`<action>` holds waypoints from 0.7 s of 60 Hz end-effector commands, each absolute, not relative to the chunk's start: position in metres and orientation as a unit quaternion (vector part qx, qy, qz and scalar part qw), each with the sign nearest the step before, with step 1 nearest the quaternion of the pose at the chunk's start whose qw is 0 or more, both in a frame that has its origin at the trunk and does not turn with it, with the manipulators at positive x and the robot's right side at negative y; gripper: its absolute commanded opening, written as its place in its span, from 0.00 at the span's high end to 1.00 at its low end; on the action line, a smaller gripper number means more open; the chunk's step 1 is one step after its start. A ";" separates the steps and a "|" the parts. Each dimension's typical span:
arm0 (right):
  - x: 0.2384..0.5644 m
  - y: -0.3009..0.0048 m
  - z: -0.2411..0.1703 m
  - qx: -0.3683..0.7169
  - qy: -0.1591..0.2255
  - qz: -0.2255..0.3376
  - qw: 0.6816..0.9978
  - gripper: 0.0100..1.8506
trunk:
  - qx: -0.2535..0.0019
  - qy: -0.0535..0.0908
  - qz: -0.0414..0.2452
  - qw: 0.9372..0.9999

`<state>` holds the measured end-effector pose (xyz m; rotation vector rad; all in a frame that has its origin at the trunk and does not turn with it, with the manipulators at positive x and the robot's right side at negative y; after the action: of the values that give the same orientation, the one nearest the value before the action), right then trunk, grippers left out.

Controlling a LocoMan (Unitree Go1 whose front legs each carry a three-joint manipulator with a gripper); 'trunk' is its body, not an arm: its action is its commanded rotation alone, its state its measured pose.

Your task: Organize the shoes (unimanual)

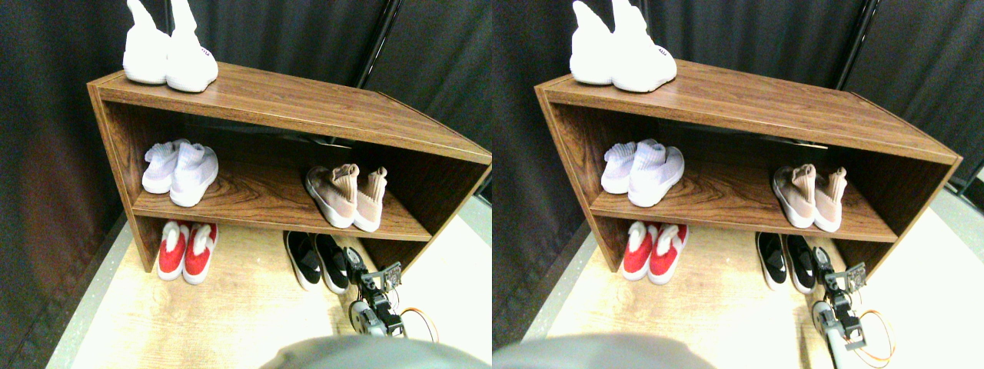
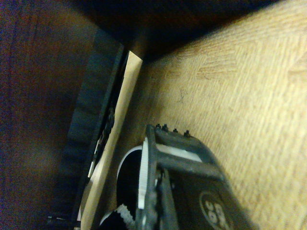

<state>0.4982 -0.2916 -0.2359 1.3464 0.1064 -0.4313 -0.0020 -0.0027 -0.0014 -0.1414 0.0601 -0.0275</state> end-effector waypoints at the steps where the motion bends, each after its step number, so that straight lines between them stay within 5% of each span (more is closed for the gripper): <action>1: 0.500 -0.285 -0.229 0.629 0.042 -0.180 0.755 0.97 | -0.079 0.036 -0.007 0.996; 42: 0.499 -0.274 -0.228 0.628 0.044 -0.178 0.756 0.97 | -0.081 0.036 -0.009 0.996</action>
<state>0.4968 -0.2748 -0.2336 1.3752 0.1268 -0.4057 -0.0021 -0.0036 -0.0016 -0.1449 0.0610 -0.0294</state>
